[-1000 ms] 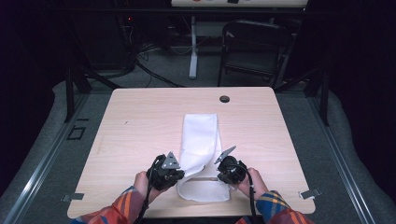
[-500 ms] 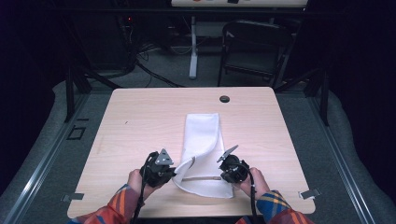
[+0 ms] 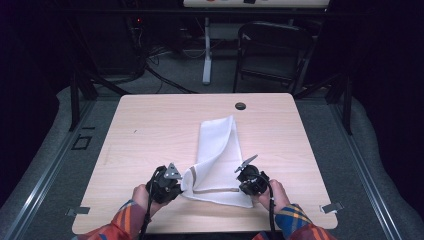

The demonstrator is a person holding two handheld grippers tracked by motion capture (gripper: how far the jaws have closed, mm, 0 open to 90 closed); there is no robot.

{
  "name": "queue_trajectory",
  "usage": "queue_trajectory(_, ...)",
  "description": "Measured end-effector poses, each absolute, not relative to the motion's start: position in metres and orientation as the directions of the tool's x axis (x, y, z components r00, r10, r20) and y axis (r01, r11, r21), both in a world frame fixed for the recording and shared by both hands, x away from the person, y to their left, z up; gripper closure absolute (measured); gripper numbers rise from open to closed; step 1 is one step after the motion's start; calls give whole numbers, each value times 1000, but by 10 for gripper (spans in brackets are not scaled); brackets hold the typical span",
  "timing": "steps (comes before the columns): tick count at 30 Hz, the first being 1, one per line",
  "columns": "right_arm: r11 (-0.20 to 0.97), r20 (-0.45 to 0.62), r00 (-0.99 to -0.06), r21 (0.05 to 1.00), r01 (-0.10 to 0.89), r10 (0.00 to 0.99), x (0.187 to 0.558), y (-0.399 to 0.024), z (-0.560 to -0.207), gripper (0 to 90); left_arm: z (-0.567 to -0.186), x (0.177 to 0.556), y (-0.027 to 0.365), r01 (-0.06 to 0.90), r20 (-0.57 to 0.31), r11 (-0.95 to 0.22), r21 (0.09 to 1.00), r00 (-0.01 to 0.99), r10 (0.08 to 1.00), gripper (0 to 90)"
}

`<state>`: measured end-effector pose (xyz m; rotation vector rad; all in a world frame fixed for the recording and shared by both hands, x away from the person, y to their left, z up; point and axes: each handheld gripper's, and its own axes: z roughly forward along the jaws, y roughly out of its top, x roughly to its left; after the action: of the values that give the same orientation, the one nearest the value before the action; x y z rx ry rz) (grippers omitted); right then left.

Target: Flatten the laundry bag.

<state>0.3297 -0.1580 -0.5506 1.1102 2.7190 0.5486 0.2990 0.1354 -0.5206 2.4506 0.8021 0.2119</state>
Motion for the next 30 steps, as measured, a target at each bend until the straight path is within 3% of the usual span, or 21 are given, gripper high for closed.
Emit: queue_trajectory(30, 638, -3, -694, 394, 661, 720, 327, -159, -551, 900, -536, 303, 140, 592, -115, -679, 433, 784, 610, 873)
